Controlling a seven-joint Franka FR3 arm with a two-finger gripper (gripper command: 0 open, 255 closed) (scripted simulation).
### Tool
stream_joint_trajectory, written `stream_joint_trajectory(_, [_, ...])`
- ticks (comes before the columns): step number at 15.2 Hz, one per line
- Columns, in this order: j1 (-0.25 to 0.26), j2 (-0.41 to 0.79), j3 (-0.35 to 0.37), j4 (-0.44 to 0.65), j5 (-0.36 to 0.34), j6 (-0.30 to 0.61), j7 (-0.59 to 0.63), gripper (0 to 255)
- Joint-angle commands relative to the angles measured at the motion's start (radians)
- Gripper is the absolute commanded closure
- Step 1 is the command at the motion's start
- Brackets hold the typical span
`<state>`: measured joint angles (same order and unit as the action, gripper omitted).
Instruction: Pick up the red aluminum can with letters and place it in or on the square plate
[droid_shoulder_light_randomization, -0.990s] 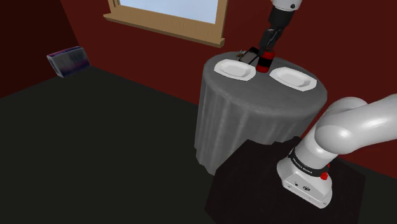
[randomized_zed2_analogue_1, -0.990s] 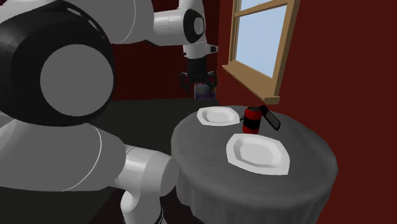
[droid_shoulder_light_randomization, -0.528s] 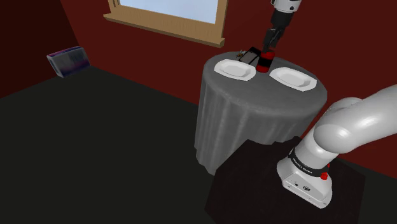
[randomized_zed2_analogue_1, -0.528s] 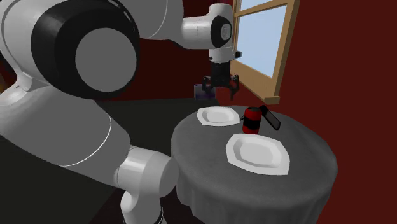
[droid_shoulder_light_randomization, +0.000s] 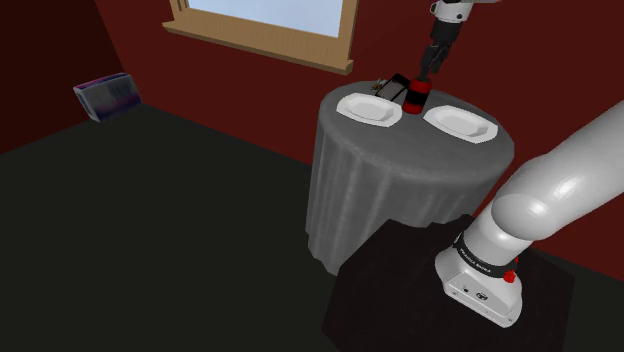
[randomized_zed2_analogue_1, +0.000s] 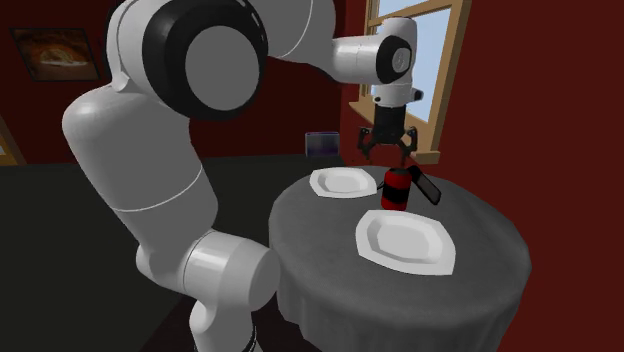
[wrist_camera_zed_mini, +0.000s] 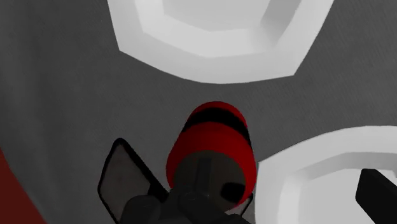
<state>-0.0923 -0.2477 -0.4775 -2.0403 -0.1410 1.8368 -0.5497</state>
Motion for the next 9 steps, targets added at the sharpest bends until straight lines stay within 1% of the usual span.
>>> stream_joint_trajectory(1, [-0.006,0.072,-0.036,0.052,0.026,0.004,-0.05,0])
stream_joint_trajectory(3, [-0.017,0.14,-0.067,0.106,0.057,0.002,-0.099,0])
stream_joint_trajectory(9, [-0.021,0.152,-0.072,0.036,0.061,0.082,-0.102,0])
